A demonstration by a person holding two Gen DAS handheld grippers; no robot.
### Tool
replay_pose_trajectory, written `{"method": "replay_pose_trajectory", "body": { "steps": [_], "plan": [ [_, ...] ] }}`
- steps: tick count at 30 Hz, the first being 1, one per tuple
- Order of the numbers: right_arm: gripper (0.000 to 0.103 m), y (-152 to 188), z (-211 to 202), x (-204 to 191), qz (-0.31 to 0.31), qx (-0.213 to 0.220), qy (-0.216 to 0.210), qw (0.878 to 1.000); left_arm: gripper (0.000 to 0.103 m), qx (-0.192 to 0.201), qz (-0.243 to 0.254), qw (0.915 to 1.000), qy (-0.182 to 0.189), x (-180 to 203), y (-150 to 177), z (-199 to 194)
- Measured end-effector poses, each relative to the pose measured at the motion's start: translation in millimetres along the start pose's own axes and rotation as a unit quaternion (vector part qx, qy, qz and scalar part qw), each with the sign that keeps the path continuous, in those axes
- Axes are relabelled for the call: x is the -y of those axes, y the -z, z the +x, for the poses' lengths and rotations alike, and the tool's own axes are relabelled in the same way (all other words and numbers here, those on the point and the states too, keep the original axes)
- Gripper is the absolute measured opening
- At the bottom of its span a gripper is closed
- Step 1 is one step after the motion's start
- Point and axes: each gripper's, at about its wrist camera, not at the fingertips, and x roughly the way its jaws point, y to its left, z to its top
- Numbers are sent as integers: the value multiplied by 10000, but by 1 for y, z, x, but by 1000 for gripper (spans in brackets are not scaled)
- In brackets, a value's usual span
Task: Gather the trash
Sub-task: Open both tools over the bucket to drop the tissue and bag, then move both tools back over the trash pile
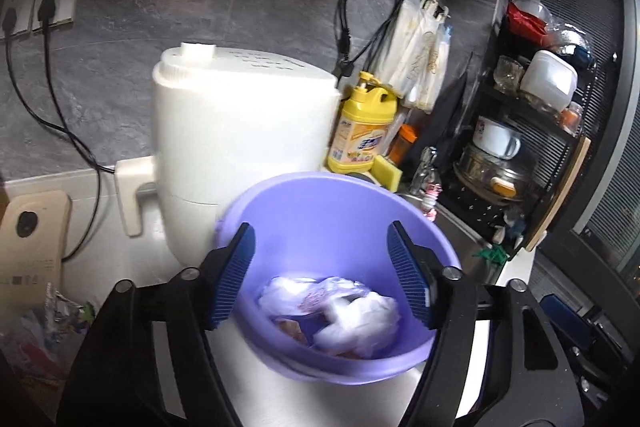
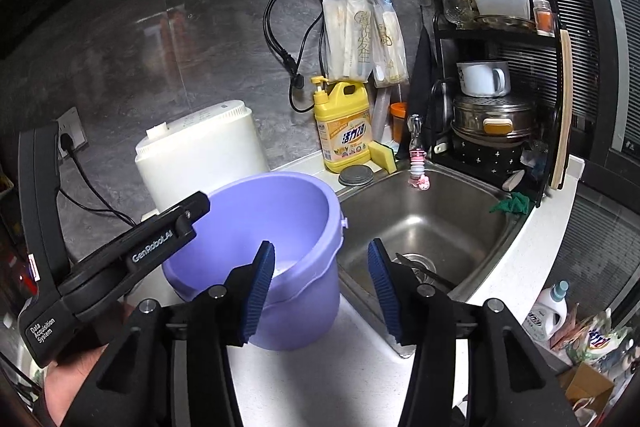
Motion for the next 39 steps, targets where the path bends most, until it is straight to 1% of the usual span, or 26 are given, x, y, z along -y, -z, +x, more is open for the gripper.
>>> {"method": "replay_pose_trajectory", "body": {
  "steps": [2, 3, 7, 8, 10, 13, 17, 22, 32, 39],
  "plan": [
    [50, 0, 0, -5, 3, -8, -81, 10000, 77, 33, -22, 9999, -128, -7, -1, -6],
    [51, -1, 0, -7, -11, -6, -107, 9999, 81, 47, -28, 9998, -202, -12, -2, -11],
    [60, -1, 0, -18, -53, 32, -293, 9996, 89, 129, 2, 9986, -513, -30, -2, -28],
    [62, 0, 0, -21, -63, 41, -339, 9994, 90, 149, 4, 9982, -585, -35, -2, -33],
    [70, 2, 1, -26, -60, 53, -423, 9991, 92, 159, -19, 9973, -722, -45, -1, -41],
    [78, 4, 1, -33, -82, 53, -541, 9985, 94, 165, -61, 9953, -948, -60, 1, -54],
    [84, 5, 1, -43, -150, 74, -681, 9975, 96, 238, -103, 9916, -1267, -76, 2, -72],
    [91, 8, -3, -55, -219, 79, -875, 9959, 97, 302, -218, 9875, -1535, -93, 4, -93],
    [93, 17, -9, -83, -420, 0, -1303, 9906, 97, 415, -414, 9766, -2067, -121, 14, -129],
    [93, 27, -10, -109, -563, -197, -1699, 9836, 97, 293, -645, 9669, -2452, -152, 33, -149]
  ]
}}
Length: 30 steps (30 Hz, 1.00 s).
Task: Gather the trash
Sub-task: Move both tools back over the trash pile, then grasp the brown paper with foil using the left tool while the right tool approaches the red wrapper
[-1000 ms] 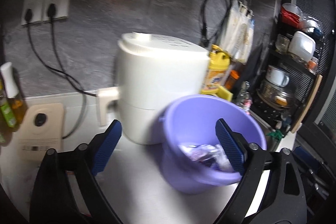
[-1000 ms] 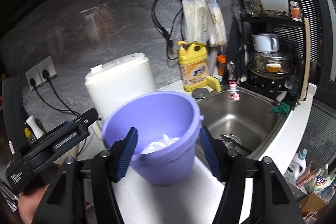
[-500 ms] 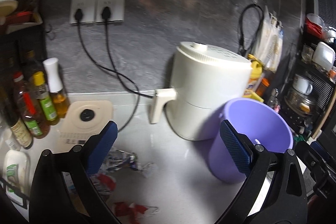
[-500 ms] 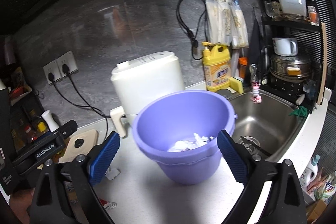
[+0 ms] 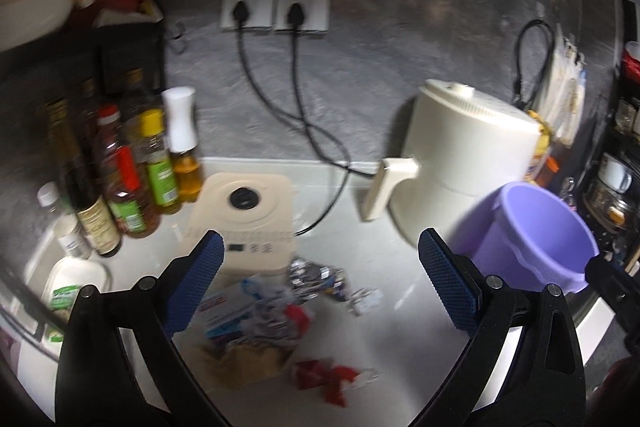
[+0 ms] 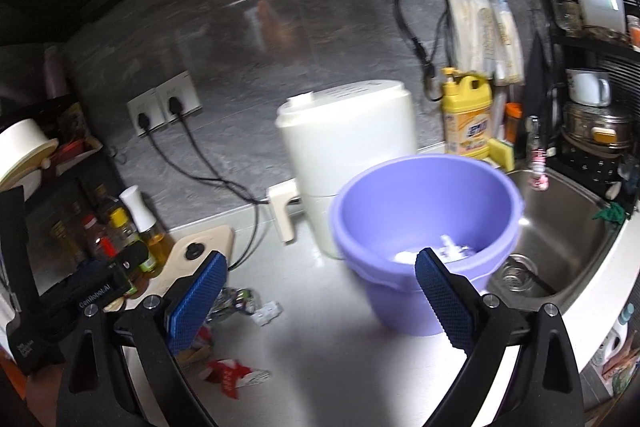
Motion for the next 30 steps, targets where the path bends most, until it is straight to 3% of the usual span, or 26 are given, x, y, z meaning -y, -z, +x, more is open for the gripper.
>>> {"method": "replay_pose_trajectory", "body": {
  "steps": [11, 17, 21, 30],
  "plan": [
    [82, 33, 24, -41, -237, -478, -468, 9975, 97, -280, -340, 9978, -489, -58, 24, -3],
    [73, 54, 34, -52, -322, -752, -630, 9947, 94, -445, -332, 9973, -491, -67, 40, -1],
    [69, 71, 40, -55, -328, -986, -682, 9922, 86, -696, -367, 9960, -417, -69, 57, 8],
    [64, 104, 56, -54, -493, -1437, -666, 9861, 77, -1154, -572, 9913, -281, -77, 99, 37]
  ]
}}
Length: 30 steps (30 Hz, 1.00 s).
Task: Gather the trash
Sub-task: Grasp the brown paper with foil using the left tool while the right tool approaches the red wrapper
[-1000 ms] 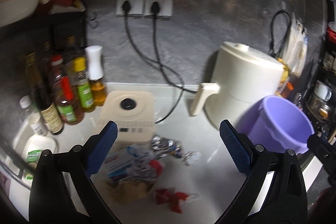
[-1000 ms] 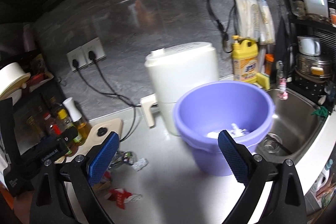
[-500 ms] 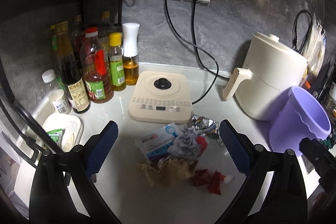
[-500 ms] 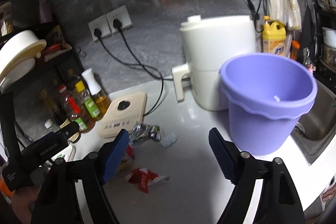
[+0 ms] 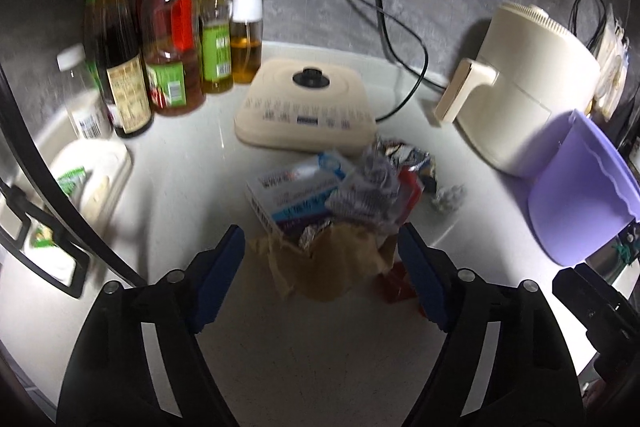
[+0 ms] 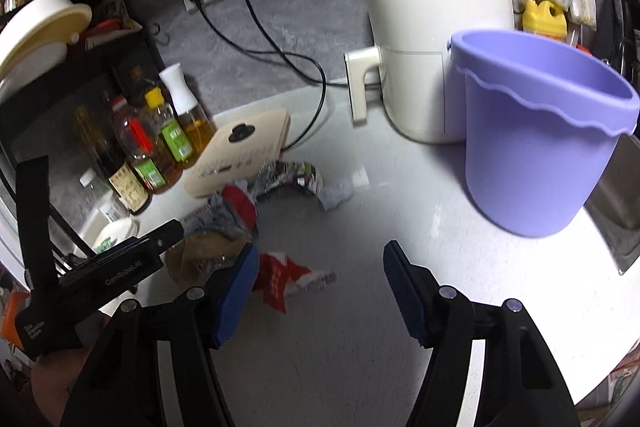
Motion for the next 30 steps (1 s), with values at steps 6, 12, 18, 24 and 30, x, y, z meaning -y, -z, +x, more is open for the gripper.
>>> {"method": "replay_pose_trajectory", "body": {
  "steps": [6, 12, 18, 24, 30],
  "plan": [
    [63, 13, 10, 0, -34, -192, 6, 9998, 76, -85, -209, 9997, -26, -13, 8, 15],
    [63, 17, 15, 0, -63, -252, 11, 9997, 76, -5, -332, 9993, 200, -17, 8, 25],
    [61, 19, 20, 0, -46, -298, -29, 9995, 36, -50, -410, 9988, 258, -14, 8, 26],
    [58, 14, 19, -4, -9, -238, -176, 9996, 4, 98, -194, 9995, 220, 0, -2, 7],
    [58, 7, 25, -9, -49, -248, -231, 9994, 4, 270, -21, 9994, 236, 8, -11, -3]
  ]
}}
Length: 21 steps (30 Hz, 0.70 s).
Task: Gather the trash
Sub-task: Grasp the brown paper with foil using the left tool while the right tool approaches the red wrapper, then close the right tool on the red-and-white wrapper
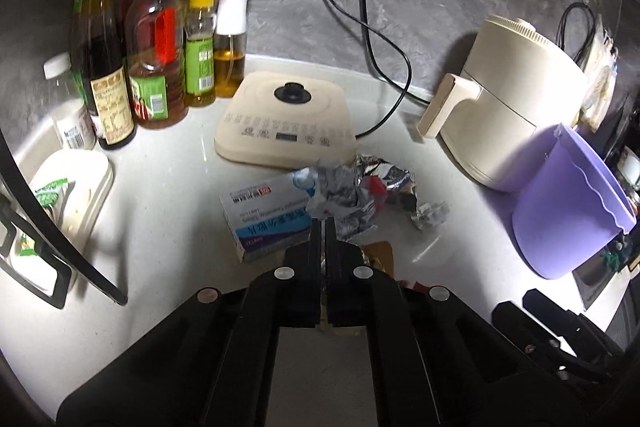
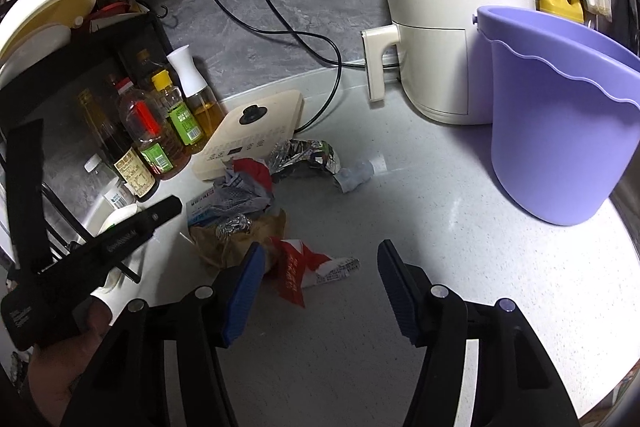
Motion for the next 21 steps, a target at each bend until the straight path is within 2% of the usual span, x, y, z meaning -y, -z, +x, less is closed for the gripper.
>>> {"method": "replay_pose_trajectory", "body": {
  "steps": [2, 4, 6, 11, 12, 15, 16, 21],
  "plan": [
    [58, 1, 3, 0, 1, -55, 5, 10000, 17, -138, -27, 9999, 81, -2, 1, 4],
    [58, 3, 8, 0, 2, -123, -3, 9999, 47, -211, -53, 9997, 52, -3, 6, 8],
    [58, 5, 11, 0, 1, -172, -15, 9999, 51, -292, -106, 9995, 5, -6, 14, 14],
    [58, 12, 17, 5, 75, -268, 50, 9996, 47, -620, -268, 9977, 10, -11, 27, 34],
    [58, 13, 17, 6, 88, -282, 72, 9995, 43, -667, -291, 9973, 32, -11, 30, 38],
    [58, 16, 19, 9, 107, -322, 105, 9994, 14, -739, -347, 9967, 18, -9, 35, 45],
    [57, 17, 20, 9, 96, -344, 117, 9993, 9, -727, -372, 9967, 11, -8, 36, 45],
    [56, 17, 22, 6, 77, -369, 77, 9993, 7, -371, -434, 9984, -8, -5, 27, 27]
  ]
}}
